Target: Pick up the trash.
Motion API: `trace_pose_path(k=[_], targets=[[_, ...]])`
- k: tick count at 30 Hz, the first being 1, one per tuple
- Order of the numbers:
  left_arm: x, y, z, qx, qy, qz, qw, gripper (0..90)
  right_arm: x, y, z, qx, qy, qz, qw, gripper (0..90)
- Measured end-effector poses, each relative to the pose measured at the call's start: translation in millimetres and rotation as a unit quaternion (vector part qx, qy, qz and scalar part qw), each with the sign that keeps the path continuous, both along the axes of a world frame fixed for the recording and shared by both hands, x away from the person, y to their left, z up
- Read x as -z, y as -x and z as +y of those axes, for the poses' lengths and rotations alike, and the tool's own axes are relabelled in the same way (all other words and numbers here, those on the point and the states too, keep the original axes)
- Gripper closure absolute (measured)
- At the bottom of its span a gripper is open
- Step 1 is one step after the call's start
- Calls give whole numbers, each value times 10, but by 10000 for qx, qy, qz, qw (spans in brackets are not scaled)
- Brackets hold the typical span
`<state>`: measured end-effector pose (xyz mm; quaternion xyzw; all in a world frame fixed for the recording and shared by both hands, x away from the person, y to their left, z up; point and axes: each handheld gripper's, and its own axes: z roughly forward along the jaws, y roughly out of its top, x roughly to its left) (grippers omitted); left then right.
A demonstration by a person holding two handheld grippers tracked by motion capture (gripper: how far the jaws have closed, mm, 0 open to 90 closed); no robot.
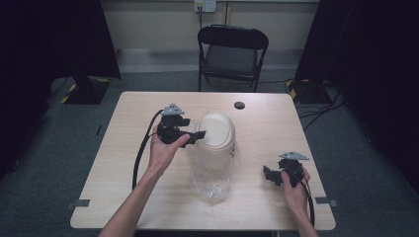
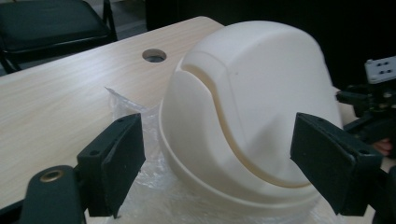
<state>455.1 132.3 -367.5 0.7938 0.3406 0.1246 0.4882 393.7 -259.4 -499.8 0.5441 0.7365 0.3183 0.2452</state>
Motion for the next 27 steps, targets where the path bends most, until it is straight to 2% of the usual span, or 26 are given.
trace_pose_path(k=[3, 6, 14, 17, 18, 21, 27], targets=[[38, -30, -29, -4, -94, 57, 9999, 169, 0, 0, 0, -1, 1, 0, 10000, 133], [84, -65, -57, -37, -186, 24, 9998, 161, 0, 0, 0, 0, 0, 0, 10000, 133], [125, -104, -104, -16, -243, 55, 9997, 152, 0, 0, 0, 0, 0, 0, 10000, 133], [130, -103, -115, -33, -347, 106, 9993, 153, 0, 0, 0, 0, 0, 0, 10000, 133], [141, -107, -134, -50, -440, 121, 9989, 153, 0, 0, 0, 1, -1, 1, 10000, 133], [157, -115, -154, -65, -521, 84, 9986, 154, 0, 0, 0, -1, 1, -2, 10000, 133], [195, -174, -156, -174, -519, 266, 9981, 154, 0, 0, -1, -2, 1, -2, 10000, 133]])
